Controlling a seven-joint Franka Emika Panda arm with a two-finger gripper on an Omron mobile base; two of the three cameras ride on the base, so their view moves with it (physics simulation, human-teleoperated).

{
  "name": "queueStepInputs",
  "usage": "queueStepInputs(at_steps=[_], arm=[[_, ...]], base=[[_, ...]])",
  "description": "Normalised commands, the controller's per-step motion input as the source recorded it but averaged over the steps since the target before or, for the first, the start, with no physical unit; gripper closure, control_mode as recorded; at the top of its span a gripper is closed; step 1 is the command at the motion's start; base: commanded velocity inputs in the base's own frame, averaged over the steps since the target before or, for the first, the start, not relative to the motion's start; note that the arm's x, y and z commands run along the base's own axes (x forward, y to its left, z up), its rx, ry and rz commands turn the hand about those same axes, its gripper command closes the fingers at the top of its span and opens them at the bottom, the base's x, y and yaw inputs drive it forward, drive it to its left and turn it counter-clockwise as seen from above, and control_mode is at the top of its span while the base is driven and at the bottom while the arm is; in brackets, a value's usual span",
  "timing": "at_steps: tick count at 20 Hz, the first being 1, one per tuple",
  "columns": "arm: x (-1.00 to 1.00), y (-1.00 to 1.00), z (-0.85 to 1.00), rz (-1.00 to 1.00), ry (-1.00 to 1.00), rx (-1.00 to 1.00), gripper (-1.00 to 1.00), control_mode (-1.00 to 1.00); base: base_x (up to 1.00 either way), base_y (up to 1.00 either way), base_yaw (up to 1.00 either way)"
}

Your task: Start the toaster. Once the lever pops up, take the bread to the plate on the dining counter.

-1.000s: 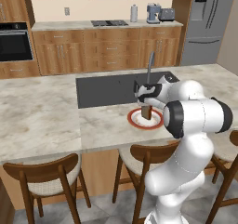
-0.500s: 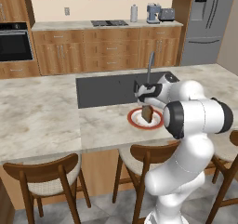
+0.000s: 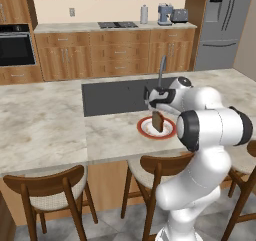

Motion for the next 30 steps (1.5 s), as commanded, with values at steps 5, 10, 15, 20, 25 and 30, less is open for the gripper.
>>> queueStepInputs(at_steps=[5, 10, 15, 20, 25, 30], arm=[[-0.11, 0.0, 0.33, 0.0, 0.0, 0.0, -1.0, -1.0], [-0.46, 0.0, 0.44, 0.0, 0.0, 0.0, -1.0, -1.0], [-0.86, 0.0, 0.49, -0.03, 0.0, 0.0, -1.0, -1.0], [-0.81, 0.0, 0.53, -0.09, 0.09, 0.0, -1.0, -1.0], [-0.88, 0.0, 0.47, -0.07, 0.07, 0.0, -1.0, -1.0], [-1.0, 0.0, 0.26, 0.0, 0.0, -0.04, -1.0, -1.0]], base=[[0.0, 0.0, 0.0], [0.0, 0.0, 0.0], [0.0, 0.0, 0.0], [0.0, 0.0, 0.0], [0.0, 0.0, 0.0], [0.0, 0.0, 0.0]])
